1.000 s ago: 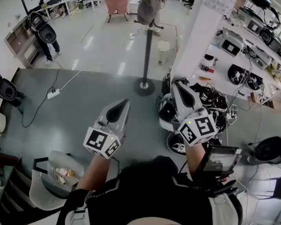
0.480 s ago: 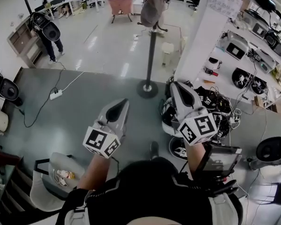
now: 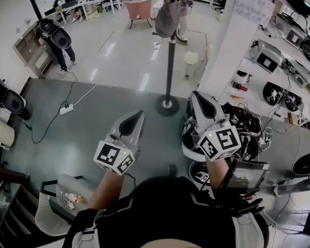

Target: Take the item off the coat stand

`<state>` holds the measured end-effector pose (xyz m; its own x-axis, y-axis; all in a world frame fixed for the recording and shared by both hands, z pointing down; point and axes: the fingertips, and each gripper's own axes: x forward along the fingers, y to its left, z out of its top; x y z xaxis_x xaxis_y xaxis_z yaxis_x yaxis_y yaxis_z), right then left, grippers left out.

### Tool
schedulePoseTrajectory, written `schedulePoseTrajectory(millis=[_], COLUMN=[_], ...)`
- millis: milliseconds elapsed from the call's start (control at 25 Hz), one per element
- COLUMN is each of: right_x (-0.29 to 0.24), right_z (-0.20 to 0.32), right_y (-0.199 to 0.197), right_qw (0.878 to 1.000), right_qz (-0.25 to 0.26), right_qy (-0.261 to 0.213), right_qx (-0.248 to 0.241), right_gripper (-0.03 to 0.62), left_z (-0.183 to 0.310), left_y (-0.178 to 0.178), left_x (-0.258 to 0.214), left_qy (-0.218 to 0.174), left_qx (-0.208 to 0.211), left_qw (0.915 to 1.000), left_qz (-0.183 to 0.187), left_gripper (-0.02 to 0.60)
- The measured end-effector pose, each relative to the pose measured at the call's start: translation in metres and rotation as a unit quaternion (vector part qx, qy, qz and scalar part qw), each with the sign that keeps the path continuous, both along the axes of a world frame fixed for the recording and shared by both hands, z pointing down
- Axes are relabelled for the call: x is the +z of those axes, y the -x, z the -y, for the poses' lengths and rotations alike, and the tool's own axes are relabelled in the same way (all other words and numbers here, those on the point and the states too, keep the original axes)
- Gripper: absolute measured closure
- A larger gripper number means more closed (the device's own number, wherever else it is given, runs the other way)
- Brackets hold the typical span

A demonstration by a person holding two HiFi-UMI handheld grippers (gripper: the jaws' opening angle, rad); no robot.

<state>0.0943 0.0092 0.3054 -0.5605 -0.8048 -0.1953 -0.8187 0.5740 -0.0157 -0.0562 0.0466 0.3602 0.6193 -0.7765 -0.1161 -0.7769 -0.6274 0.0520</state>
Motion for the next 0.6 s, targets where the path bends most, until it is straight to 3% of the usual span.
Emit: schedulePoseTrajectory(millis=[600], right_x=[-0.001], right_z=[0.079], right_y=[-0.025], right_qw=[1.000], right_qz=[-0.001], right_qy=[0.003], right_qx=[-0.023], right_gripper=[0.585], left_z=[0.078], left_y=[-0.026], left_x=[0.001], left_qy=[0.004], left_qx=[-0.021], left_qw=[0.9998], left_qz=[-0.006], left_gripper=[0.565])
